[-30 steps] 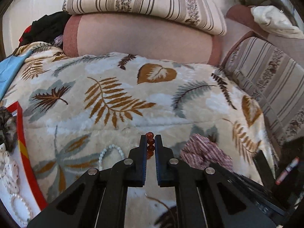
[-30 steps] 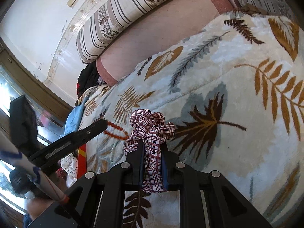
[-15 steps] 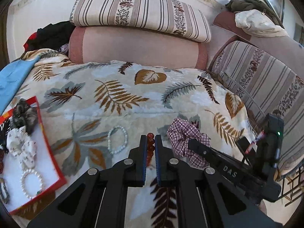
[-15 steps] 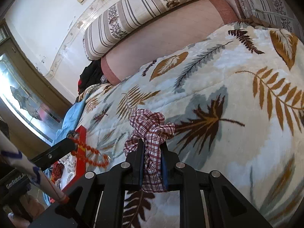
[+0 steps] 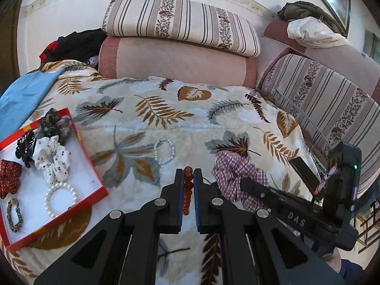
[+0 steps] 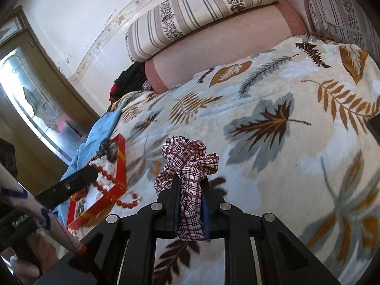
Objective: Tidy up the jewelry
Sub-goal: 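Carry the scrunchie and red bead bracelet toward the tray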
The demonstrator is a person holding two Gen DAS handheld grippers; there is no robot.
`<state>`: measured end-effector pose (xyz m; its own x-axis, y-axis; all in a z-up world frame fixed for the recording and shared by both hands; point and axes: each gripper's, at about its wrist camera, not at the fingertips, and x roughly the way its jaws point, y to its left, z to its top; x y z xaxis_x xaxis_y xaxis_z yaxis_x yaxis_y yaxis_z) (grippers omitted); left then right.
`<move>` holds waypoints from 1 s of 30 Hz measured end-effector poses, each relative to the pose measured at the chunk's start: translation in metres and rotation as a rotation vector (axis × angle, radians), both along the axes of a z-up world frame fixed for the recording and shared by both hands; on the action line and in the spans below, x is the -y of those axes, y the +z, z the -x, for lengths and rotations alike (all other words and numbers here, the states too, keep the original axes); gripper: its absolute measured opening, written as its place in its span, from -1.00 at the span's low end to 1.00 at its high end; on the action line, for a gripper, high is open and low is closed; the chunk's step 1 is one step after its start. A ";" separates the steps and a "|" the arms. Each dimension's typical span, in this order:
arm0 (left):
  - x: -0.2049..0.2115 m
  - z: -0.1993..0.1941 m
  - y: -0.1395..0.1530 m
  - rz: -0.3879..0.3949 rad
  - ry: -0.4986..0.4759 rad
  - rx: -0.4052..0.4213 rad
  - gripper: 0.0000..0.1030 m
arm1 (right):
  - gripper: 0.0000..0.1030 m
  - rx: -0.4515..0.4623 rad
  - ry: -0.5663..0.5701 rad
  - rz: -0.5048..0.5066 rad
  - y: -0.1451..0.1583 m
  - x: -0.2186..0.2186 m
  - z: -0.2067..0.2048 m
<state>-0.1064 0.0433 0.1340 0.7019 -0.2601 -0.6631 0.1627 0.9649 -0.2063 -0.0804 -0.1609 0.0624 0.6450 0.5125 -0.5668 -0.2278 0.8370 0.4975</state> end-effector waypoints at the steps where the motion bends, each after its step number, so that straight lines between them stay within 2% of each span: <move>1: -0.002 0.003 0.001 0.000 0.001 0.003 -0.86 | -0.66 -0.003 0.004 0.008 0.000 -0.003 0.005; 15: -0.023 0.023 0.005 0.010 0.029 0.040 -0.86 | -0.66 -0.036 0.053 0.054 0.005 -0.021 0.034; 30: -0.050 0.035 0.004 -0.092 0.126 0.095 -0.86 | -0.66 0.005 0.114 0.074 0.029 -0.048 0.039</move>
<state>-0.1417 0.0929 0.1381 0.7860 -0.1081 -0.6087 0.0544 0.9929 -0.1061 -0.1199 -0.1125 0.0916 0.5881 0.5393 -0.6028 -0.3258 0.8401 0.4337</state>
